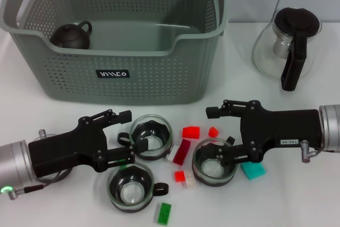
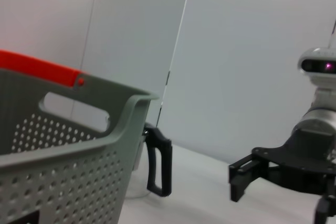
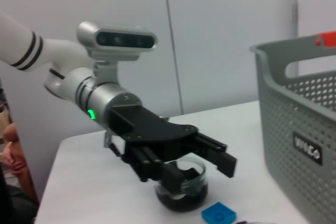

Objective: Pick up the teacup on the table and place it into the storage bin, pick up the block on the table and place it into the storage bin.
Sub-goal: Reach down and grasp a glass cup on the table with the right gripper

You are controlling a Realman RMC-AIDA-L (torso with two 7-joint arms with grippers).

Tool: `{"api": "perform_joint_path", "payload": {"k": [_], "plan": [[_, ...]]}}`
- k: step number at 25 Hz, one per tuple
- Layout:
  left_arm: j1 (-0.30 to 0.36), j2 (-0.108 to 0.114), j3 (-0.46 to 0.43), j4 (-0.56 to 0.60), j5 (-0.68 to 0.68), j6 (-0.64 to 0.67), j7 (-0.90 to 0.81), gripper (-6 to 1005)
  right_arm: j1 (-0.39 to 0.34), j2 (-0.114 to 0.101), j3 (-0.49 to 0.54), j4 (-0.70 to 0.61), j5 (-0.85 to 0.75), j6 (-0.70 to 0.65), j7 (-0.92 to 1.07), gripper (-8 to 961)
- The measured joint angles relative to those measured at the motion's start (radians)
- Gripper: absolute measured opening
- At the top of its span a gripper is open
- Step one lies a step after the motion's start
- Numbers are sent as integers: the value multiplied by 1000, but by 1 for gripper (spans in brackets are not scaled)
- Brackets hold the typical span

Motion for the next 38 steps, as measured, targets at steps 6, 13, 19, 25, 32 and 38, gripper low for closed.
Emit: {"api": "perform_joint_path", "payload": {"k": [6, 13, 19, 25, 32, 38], "plan": [[-2, -3, 1, -6, 1, -16, 0, 828, -3, -13, -6, -2, 0, -6, 13, 916], [-7, -3, 0, -26, 1, -25, 1, 828, -9, -22, 0, -2, -2, -6, 15, 917], [-7, -3, 0, -26, 1, -23, 1, 827, -3, -25, -6, -35, -53, -16, 65, 916], [-7, -3, 0, -26, 1, -25, 0, 827, -17, -10, -7, -165, -130, -119, 82, 916], [-7, -7, -4, -27, -6, -29, -1, 827, -7, 22, -15, -316, -251, -193, 148, 916], [-7, -13, -11, -27, -10, -32, 0, 828, 36, 27, -126, -416, -356, -196, 313, 917]]}}
